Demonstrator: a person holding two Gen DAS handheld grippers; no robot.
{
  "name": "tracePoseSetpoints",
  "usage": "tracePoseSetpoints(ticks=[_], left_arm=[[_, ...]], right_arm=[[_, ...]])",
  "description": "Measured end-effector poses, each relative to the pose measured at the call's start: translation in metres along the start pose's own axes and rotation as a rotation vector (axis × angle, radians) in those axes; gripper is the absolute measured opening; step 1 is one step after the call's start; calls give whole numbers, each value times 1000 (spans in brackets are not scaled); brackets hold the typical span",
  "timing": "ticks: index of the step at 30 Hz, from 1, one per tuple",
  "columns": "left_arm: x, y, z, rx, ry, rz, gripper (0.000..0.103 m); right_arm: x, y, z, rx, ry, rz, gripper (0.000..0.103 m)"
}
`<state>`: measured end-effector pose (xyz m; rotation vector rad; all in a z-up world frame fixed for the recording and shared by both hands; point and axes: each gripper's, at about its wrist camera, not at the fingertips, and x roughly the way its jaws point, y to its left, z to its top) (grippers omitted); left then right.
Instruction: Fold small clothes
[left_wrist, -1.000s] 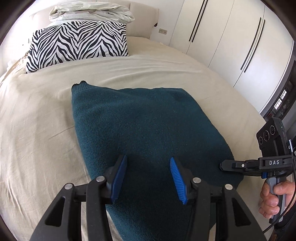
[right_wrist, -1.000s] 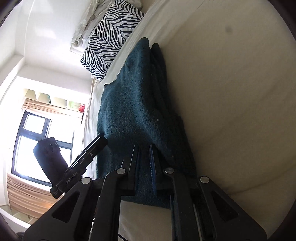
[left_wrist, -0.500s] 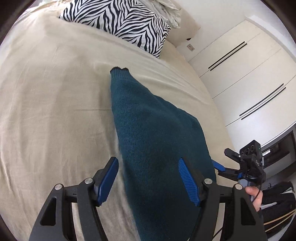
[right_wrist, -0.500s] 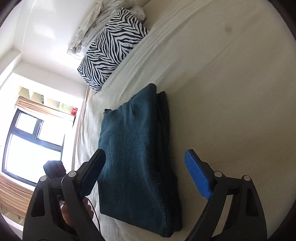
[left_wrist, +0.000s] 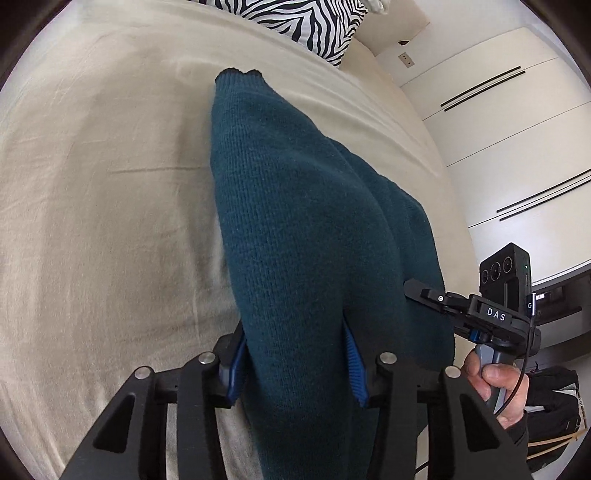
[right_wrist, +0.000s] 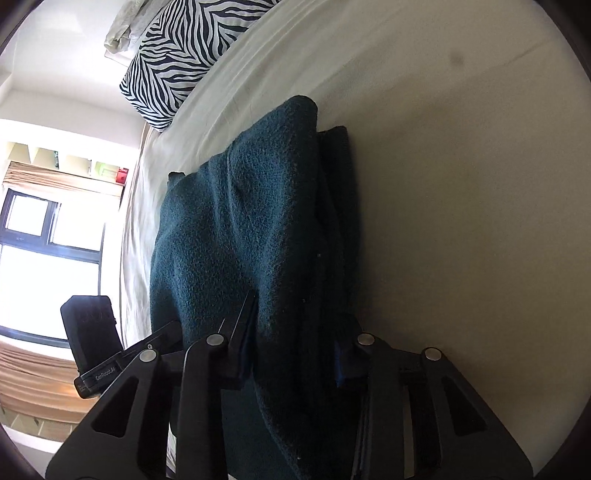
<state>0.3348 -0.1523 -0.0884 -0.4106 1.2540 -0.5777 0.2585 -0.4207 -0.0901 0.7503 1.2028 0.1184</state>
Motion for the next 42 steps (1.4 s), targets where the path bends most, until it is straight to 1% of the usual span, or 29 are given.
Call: tracePoseSetpoints(ticks=[2, 4, 6, 10, 13, 16, 18, 21, 23, 26, 28, 31, 32, 33, 35, 38, 41, 42], left_arm=[[-6, -7, -3, 28, -12, 16, 41], [-16, -12, -9, 45, -22, 23, 40], [-32, -17, -18, 61, -33, 35, 39], [-81, -30, -45, 154, -85, 70, 39], [-123, -23, -72, 182, -107, 81, 39], [-160, -8, -103, 194, -116, 104, 39], [-182, 4, -123, 196, -129, 124, 39], [-208, 29, -154, 180, -145, 142, 39], [-218, 48, -172, 163, -148, 140, 40], [-214, 76, -187, 108, -130, 121, 40], [-206, 93, -193, 91, -119, 124, 40], [-186, 115, -197, 52, -88, 132, 43], [-182, 123, -198, 26, -86, 113, 44], [-181, 130, -199, -2, -85, 84, 45], [-180, 135, -201, -11, -86, 65, 47], [-175, 131, -201, 1, -86, 75, 50], [-170, 131, -200, -7, -97, 76, 53], [-168, 131, -200, -6, -104, 78, 54]], right_arm=[[-6, 16, -9, -56, -34, -70, 23], [-17, 31, -21, -95, -70, -114, 22], [-26, 51, -35, -140, -88, -155, 21], [-44, 103, -74, -240, -110, -179, 21], [-53, 147, -111, -313, -124, -170, 21], [-52, 187, -151, -378, -117, -153, 21], [-45, 208, -176, -398, -107, -127, 21], [-34, 227, -212, -408, -82, -85, 21], [-25, 231, -231, -393, -64, -48, 21], [-10, 228, -248, -360, -45, -19, 21], [3, 221, -253, -326, -21, -3, 21], [23, 201, -257, -254, 5, -15, 22], [28, 193, -258, -228, 11, -12, 22], [30, 183, -259, -190, 13, 11, 23], [33, 170, -259, -125, 13, 65, 24], [39, 164, -262, -141, 2, 77, 28], [40, 156, -264, -132, -11, 113, 29], [36, 151, -269, -126, -15, 127, 29]])
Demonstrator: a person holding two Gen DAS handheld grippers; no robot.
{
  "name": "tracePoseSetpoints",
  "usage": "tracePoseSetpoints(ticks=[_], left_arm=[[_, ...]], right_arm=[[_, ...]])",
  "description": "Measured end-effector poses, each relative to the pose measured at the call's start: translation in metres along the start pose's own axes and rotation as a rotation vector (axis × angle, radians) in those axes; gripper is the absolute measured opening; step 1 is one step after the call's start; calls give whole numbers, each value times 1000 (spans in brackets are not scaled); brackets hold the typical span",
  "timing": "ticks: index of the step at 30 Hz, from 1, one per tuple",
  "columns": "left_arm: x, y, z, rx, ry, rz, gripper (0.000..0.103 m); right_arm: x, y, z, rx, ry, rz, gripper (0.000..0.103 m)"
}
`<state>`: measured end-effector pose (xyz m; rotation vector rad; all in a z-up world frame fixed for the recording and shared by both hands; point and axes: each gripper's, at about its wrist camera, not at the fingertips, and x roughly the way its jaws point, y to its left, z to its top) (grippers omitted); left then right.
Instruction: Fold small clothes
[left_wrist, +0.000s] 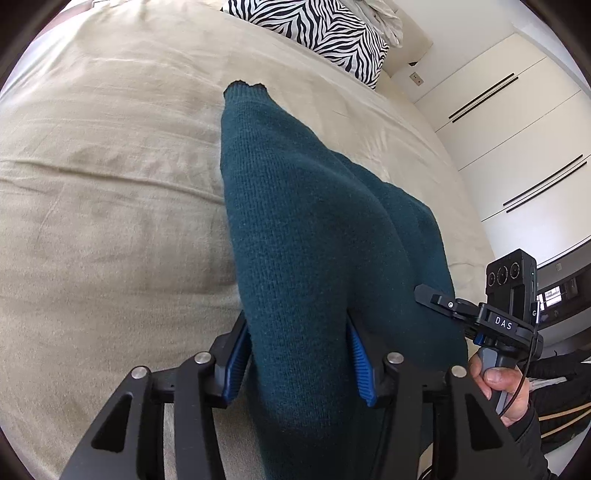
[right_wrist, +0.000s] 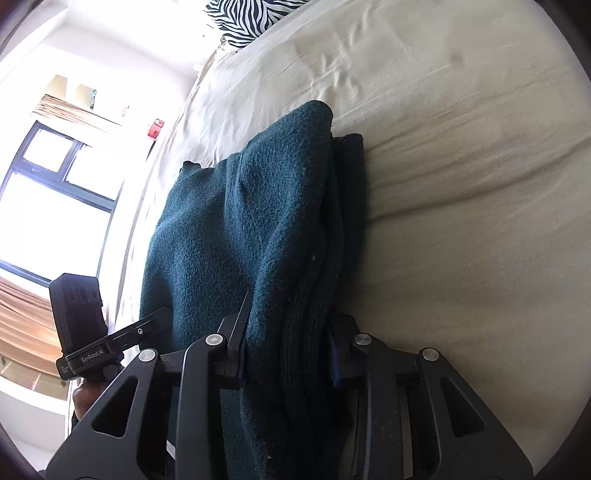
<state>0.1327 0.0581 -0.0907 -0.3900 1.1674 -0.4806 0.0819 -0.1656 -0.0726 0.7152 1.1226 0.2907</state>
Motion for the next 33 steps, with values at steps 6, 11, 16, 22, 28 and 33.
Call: tracePoseSetpoints(ticks=[6, 11, 16, 22, 28, 33], left_arm=[[-23, -19, -13, 57, -72, 92, 53], [-57, -42, -27, 84, -183, 137, 52], [-64, -52, -42, 129, -232, 154, 52], [-40, -41, -52, 151, -199, 216, 53], [-63, -42, -69, 176, -300, 220, 55], [-121, -81, -92, 299, -574, 333, 102]], right_arm=[[-30, 20, 1, -5, -76, -102, 39], [-84, 47, -27, -61, -194, -90, 39], [-82, 71, -57, -120, -133, 54, 39], [-43, 31, -85, -47, -70, 47, 32], [-77, 43, -96, -116, -173, -48, 34], [-131, 90, -110, -277, -399, -258, 49]])
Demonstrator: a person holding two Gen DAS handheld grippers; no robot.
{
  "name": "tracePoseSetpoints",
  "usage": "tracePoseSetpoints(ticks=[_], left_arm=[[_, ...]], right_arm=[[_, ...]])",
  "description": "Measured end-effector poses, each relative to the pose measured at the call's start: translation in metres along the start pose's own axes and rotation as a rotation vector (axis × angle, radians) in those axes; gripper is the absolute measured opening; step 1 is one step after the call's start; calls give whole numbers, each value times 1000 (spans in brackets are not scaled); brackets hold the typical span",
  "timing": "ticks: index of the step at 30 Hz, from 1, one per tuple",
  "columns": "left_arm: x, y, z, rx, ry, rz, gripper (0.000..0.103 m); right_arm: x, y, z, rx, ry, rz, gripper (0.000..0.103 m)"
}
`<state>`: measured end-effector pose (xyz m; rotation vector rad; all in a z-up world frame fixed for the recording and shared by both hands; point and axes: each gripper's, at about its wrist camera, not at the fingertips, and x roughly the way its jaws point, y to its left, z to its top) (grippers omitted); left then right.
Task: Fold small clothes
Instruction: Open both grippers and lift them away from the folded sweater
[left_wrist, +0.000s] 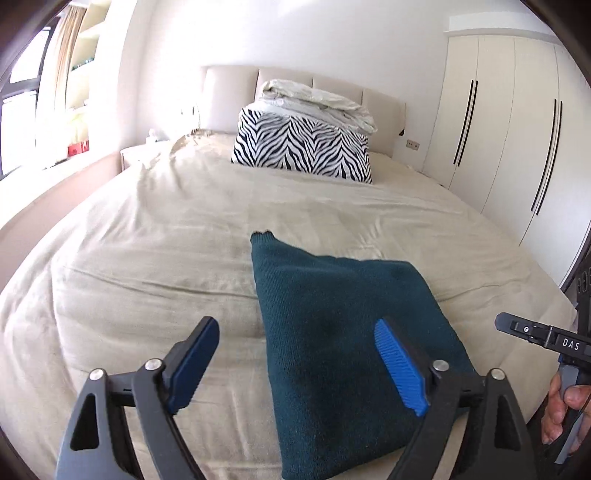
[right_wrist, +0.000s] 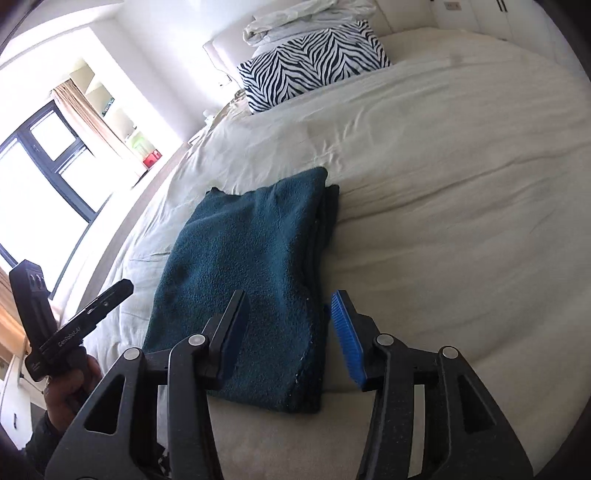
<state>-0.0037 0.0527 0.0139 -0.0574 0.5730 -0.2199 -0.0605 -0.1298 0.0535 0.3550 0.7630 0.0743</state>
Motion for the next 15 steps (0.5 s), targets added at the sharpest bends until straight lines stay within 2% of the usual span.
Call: tracePoseSetpoints(ticks=[1, 3, 4, 5, 6, 8, 9, 12, 15], left_arm=[[-15, -5, 6, 34, -70, 37, 103], [-38, -16, 20, 105, -185, 110, 103], [-48, -22, 25, 134, -227, 145, 103], [-55, -26, 33, 155, -253, 174, 103], [-62, -30, 39, 162, -264, 202, 103], [-77, -34, 49, 138, -266, 277, 103], [-83, -35, 54, 126, -269, 291, 103], [-93, -35, 65, 129, -270, 286, 103], [-87, -35, 63, 124, -197, 296, 103]], right_arm=[[-16, 9, 4, -39, -59, -29, 54], [-41, 24, 15, -105, -186, -64, 78], [-57, 33, 19, -127, -257, -75, 84], [-72, 41, 20, -139, -333, -93, 96], [-87, 48, 21, -143, -412, -122, 103], [-116, 63, 25, -150, -552, -181, 103], [-127, 70, 29, -162, -585, -195, 103], [-154, 78, 43, -158, -595, -145, 103], [-165, 82, 50, -108, -561, -106, 103]])
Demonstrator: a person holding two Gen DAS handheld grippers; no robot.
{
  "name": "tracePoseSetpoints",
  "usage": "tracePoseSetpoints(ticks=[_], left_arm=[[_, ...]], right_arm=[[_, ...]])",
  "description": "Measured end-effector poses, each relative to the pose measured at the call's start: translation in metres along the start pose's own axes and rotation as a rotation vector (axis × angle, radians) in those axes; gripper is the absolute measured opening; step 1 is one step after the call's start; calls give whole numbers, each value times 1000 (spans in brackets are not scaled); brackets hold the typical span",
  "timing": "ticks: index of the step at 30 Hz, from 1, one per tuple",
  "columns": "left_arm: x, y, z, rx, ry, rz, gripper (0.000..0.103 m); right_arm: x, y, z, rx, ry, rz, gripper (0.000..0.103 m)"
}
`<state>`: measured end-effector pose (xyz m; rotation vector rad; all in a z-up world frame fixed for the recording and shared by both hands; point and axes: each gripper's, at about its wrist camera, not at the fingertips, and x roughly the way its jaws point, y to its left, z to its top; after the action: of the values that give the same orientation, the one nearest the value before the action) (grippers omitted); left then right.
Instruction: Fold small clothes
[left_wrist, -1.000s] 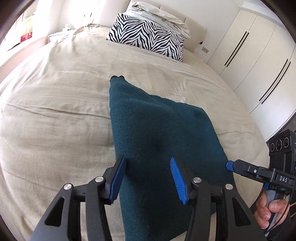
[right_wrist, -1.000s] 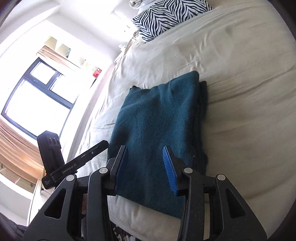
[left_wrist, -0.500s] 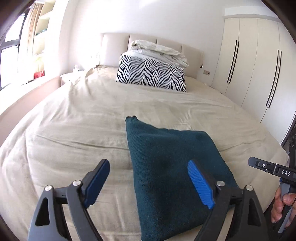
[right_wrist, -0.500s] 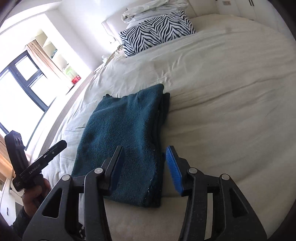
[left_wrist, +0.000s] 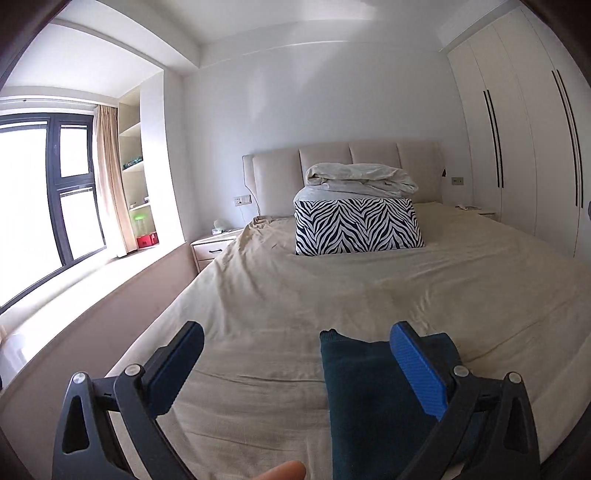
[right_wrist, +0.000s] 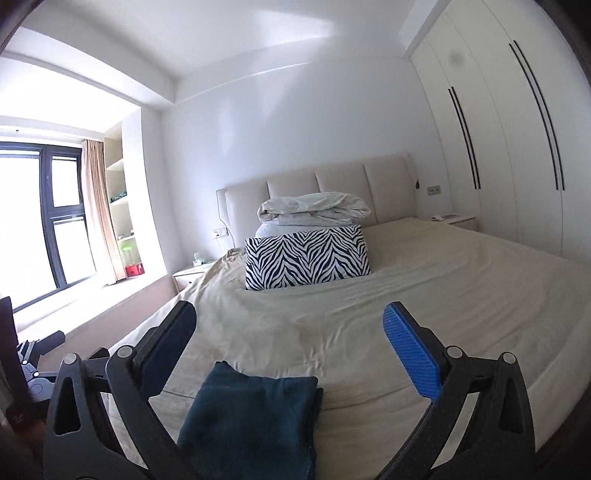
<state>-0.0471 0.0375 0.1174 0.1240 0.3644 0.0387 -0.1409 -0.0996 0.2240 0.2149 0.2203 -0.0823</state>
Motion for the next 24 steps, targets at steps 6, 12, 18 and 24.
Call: tracePoseSetpoints(ticks=[6, 12, 18, 24], left_arm=[[36, -3, -34, -74, 250, -96, 103], [63, -13, -76, -102, 450, -130, 103], [73, -8, -88, -126, 497, -117, 103], [83, -5, -98, -129, 526, -102, 103]], right_arm=[[29, 10, -29, -61, 267, -135, 103], [72, -4, -90, -19, 543, -191, 103], [108, -12, -135, -13, 677, -210, 103], [118, -3, -149, -59, 702, -203, 103]])
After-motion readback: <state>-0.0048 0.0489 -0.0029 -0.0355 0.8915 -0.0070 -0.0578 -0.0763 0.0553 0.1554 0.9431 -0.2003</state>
